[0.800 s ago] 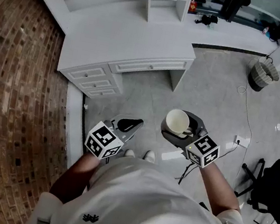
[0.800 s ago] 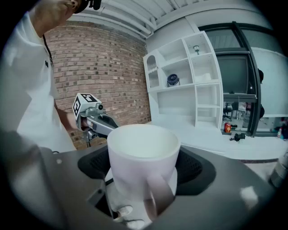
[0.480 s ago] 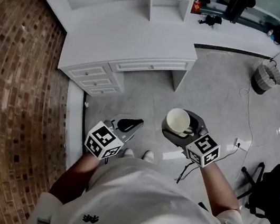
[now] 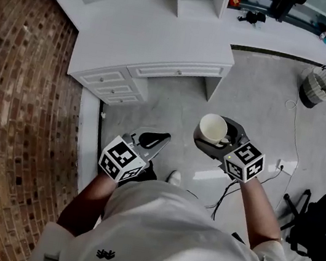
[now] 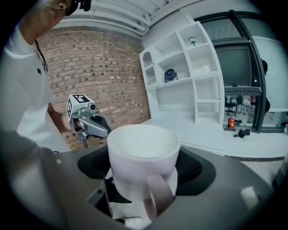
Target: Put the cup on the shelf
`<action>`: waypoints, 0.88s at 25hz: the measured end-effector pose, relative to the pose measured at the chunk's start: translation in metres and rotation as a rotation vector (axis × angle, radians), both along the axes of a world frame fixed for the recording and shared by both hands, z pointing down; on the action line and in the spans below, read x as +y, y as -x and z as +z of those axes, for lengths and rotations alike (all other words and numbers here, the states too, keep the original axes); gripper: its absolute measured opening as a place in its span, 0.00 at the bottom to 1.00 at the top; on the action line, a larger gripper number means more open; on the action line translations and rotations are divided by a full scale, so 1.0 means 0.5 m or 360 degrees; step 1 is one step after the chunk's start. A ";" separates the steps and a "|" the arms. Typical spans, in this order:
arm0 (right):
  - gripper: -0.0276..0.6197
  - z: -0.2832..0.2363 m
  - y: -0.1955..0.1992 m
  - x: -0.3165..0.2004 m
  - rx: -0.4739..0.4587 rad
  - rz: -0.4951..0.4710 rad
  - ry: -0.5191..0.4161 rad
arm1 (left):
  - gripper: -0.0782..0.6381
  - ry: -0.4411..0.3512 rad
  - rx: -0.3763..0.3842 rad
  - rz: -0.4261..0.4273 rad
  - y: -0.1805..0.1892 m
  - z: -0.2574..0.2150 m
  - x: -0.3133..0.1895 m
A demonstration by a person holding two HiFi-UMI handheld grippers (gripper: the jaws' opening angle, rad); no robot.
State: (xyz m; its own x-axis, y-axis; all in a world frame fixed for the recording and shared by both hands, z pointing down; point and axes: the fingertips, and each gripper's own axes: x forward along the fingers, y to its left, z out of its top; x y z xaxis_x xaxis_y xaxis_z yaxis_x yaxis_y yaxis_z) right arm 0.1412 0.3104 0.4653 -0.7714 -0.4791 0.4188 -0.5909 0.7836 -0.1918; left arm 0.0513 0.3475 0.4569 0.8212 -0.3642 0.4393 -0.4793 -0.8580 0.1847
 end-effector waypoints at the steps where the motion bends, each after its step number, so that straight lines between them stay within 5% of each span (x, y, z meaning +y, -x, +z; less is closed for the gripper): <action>1: 0.72 -0.003 -0.001 -0.015 0.0007 0.0007 -0.0008 | 0.12 0.0002 0.0003 0.0009 0.000 0.002 -0.008; 10: 0.72 -0.048 0.024 -0.195 0.0072 0.0129 -0.0071 | 0.12 -0.0049 0.0088 0.0156 0.026 -0.011 -0.158; 22: 0.72 -0.085 0.172 -0.470 0.0120 0.0275 -0.0109 | 0.12 -0.0037 0.0072 0.0363 0.189 -0.025 -0.423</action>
State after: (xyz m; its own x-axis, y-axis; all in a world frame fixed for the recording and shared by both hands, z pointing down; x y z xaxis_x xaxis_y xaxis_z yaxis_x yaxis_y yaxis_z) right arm 0.0552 0.0752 0.4229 -0.6428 -0.6310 0.4343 -0.7285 0.6789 -0.0917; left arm -0.0430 0.1360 0.4443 0.9022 -0.1766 0.3935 -0.2642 -0.9474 0.1806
